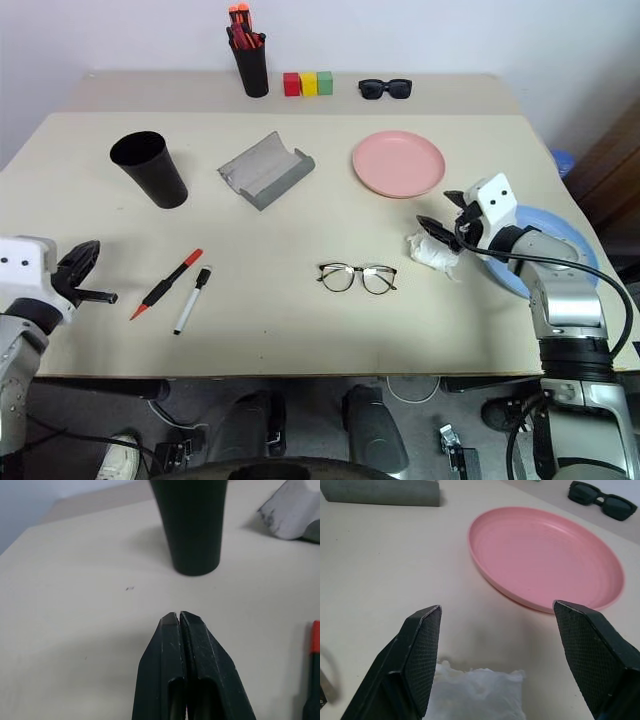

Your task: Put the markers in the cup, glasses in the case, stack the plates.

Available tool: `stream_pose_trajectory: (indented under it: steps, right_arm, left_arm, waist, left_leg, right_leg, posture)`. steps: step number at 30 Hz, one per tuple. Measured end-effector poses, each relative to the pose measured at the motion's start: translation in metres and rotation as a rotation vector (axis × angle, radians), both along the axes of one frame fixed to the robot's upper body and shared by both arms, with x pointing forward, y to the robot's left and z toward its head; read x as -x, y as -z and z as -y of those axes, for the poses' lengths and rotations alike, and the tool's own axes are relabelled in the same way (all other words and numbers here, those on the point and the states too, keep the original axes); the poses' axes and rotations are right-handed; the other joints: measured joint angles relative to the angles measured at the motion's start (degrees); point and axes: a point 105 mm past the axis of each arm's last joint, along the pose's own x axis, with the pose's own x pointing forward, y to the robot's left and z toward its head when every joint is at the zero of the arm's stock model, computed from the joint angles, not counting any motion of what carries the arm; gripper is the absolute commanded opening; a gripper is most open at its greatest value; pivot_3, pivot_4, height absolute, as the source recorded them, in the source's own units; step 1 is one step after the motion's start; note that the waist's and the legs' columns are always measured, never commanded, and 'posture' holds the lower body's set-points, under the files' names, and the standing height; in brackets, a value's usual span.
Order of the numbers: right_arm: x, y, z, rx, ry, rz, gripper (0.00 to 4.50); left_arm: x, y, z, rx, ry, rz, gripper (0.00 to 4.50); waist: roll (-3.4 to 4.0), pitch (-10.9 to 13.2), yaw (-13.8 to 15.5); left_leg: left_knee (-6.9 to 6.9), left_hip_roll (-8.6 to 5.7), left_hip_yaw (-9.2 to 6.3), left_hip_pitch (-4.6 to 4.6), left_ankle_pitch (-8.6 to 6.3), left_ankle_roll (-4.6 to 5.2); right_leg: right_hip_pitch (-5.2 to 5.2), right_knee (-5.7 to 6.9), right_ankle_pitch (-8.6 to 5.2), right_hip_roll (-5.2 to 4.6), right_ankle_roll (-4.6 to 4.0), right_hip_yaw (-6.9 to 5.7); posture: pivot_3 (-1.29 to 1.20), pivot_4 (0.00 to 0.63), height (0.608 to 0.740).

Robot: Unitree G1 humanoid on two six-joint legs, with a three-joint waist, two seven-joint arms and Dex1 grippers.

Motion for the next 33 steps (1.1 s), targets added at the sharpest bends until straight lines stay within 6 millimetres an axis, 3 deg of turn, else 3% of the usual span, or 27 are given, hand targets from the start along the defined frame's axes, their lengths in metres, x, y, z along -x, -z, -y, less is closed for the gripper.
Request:
stream_pose_trajectory:
  steps: [6, 13, 16, 19, 22, 27, 33]
  right_arm:
    - [-0.005, 0.003, -0.001, -0.003, -0.009, -0.004, 3.62]
    - [-0.011, 0.006, -0.015, -0.026, -0.026, 0.014, 3.62]
    - [-0.013, 0.011, -0.028, -0.04, -0.039, 0.01, 3.62]
    - [-0.017, 0.001, -0.046, -0.059, -0.069, 0.054, 3.62]
    - [-0.016, -0.01, -0.063, -0.067, -0.099, 0.101, 3.67]
    - [-0.002, -0.004, -0.105, -0.097, -0.187, 0.087, 3.67]
    - [0.009, -0.005, -0.137, -0.12, -0.237, 0.08, 3.67]
  left_arm:
    - [-0.001, -0.002, -0.001, 0.001, -0.015, 0.013, 0.0]
    - [-0.006, -0.004, 0.006, 0.015, -0.002, 0.019, 0.0]
    - [-0.014, -0.004, 0.022, 0.032, 0.037, 0.021, 0.0]
    - [-0.026, -0.006, 0.046, 0.045, 0.112, 0.016, 0.0]
    - [-0.033, -0.004, 0.062, 0.062, 0.163, -0.017, 1.4]
    - [-0.048, -0.009, 0.084, 0.054, 0.211, -0.039, 3.96]
    - [-0.07, -0.022, 0.102, 0.09, 0.226, -0.032, 3.96]
  waist:
    - [0.0, 0.0, -0.1]
    - [0.0, 0.0, -0.1]
    - [0.0, 0.0, -0.03]
    - [0.01, 0.0, -0.01]
    - [-0.01, -0.02, -0.05]
    - [-0.01, -0.02, -0.04]
    - [-0.01, -0.02, 0.15]
  left_leg:
    - [0.01, 0.0, 0.0, 0.02, 0.0, 0.0]
    - [0.01, 0.0, 0.0, 0.01, 0.0, 0.0]
    - [0.04, 0.0, 0.0, 0.01, 0.0, 0.0]
    - [0.05, -0.01, -0.01, 0.0, 0.0, 0.0]
    - [0.03, 0.0, -0.04, 0.0, 0.0, 0.0]
    - [0.03, 0.0, -0.07, 0.0, 0.0, -0.01]
    - [0.07, -0.02, -0.08, -0.02, 0.0, -0.01]
  right_leg:
    - [0.0, 0.01, 0.0, 0.01, 0.0, 0.0]
    - [0.0, 0.02, 0.07, 0.02, 0.13, 0.0]
    - [0.01, 0.03, 0.08, 0.02, 0.15, 0.0]
    - [0.02, 0.05, 0.09, 0.02, 0.16, 0.0]
    - [0.02, 0.07, 0.1, 0.04, 0.17, -0.01]
    - [0.01, 0.1, 0.1, 0.06, 0.17, -0.02]
    - [0.03, 0.1, 0.1, 0.05, 0.18, -0.02]
  posture:
    - [0.0, 0.15, 0.725]
    - [0.0, 0.15, 0.725]
    - [0.0, 0.15, 0.725]
    - [0.0, 0.15, 0.725]
    - [0.0, 0.15, 0.725]
    - [0.0, 0.15, 0.725]
    - [0.0, 0.15, 0.725]
